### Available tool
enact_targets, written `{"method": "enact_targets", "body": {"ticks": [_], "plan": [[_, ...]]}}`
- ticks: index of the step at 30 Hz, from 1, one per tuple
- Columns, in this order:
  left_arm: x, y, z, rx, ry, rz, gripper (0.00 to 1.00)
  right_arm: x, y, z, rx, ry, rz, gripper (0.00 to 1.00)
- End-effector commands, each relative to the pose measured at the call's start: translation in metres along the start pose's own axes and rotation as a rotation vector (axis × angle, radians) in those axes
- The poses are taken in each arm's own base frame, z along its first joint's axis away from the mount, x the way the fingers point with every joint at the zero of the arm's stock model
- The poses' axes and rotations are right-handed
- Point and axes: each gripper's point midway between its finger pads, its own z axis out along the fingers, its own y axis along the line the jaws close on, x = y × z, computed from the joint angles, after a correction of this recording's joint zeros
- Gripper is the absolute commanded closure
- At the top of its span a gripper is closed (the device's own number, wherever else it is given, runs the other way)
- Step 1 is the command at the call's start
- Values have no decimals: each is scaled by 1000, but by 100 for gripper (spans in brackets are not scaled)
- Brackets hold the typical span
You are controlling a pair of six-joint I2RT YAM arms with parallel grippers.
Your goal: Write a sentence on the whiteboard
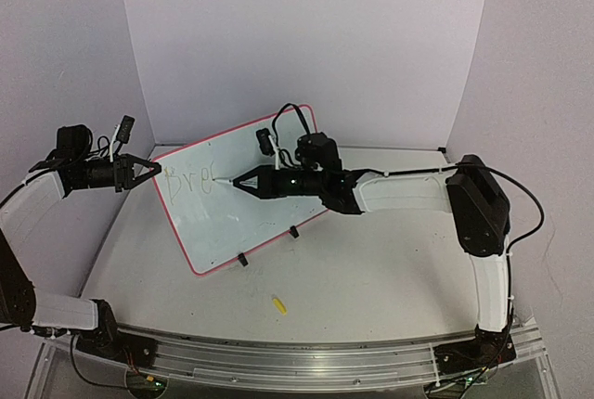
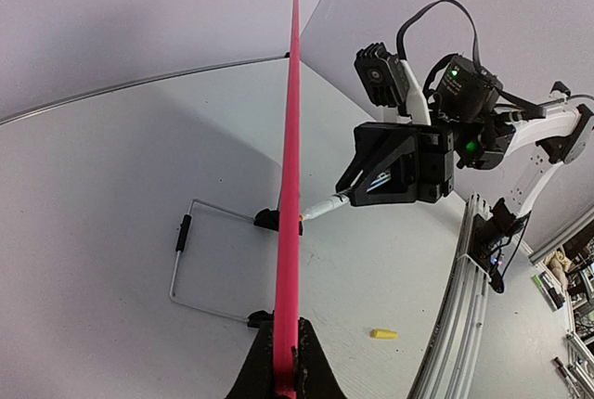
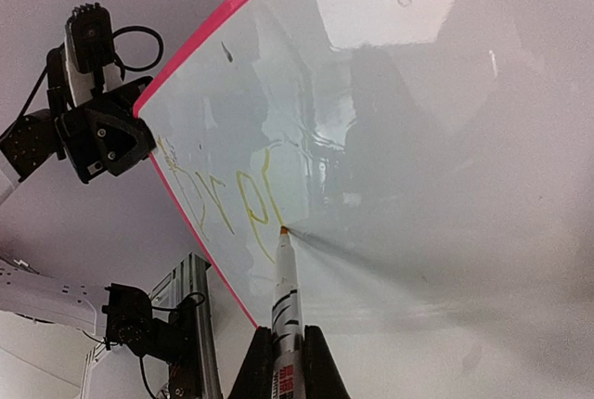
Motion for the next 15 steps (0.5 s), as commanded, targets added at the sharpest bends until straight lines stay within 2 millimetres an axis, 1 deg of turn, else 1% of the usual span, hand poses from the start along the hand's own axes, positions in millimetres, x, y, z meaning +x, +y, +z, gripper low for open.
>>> {"method": "enact_targets", "body": {"ticks": [1,7,15], "plan": [[12,-8,7,32,48,-51,100,-15,-4,-13,75,-51,-22,100],[11,-7,7,30,48,-50,100,-32,0,-19,103,-101,-48,100],[11,-8,7,29,48,-50,100,-44,7,-17,86,-126,-61,100]]}}
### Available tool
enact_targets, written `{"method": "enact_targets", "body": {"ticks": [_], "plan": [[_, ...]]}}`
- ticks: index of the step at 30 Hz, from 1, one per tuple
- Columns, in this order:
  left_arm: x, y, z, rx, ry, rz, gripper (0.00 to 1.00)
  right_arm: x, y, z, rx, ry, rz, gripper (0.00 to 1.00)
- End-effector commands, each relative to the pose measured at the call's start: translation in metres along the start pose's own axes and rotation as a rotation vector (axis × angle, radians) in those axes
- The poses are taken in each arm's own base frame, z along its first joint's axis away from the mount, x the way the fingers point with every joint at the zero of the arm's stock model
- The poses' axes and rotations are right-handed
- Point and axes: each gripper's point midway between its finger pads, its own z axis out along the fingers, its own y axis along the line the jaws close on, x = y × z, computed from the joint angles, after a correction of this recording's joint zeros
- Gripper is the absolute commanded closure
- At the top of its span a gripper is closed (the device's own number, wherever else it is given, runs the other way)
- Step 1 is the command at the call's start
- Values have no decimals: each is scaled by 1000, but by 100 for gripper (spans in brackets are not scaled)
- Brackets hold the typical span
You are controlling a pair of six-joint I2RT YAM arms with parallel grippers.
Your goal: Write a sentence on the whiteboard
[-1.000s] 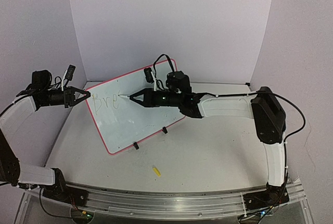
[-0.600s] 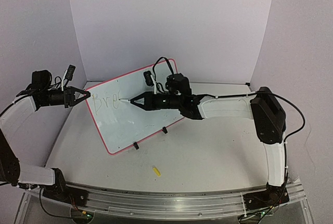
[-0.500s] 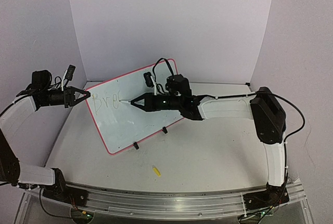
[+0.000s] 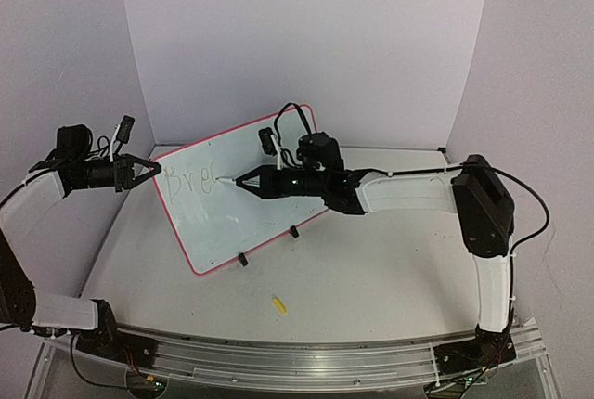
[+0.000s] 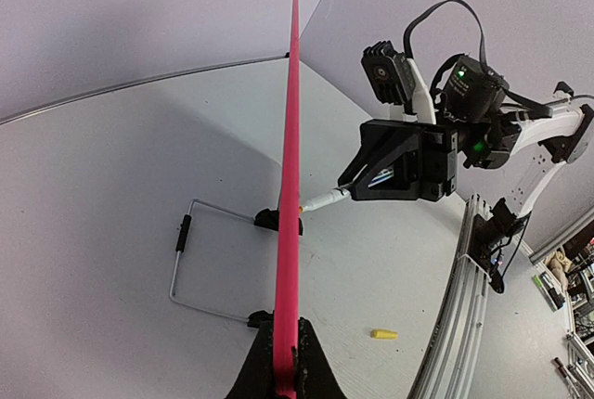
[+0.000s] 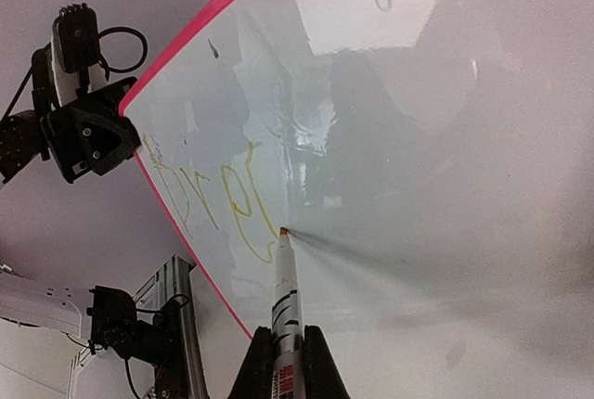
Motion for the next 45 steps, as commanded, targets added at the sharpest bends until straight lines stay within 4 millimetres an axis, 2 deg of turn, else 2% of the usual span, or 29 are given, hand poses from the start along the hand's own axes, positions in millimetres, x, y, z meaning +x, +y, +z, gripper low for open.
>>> {"method": "enact_targets", "body": {"ticks": [1,11,22,45], "plan": [[11,-8,7,30,48,-49,100,-42,8,-9,30,-108,-40,100],[11,-9,7,32,49,-46,100,-56,15,-6,7,-141,-49,100],[11,-8,7,31,49,-47,100,-53,13,3,-11,-129,-36,100],[12,-8,7,30,51,-50,100,-12,-8,0,30,-31,7,100]]}}
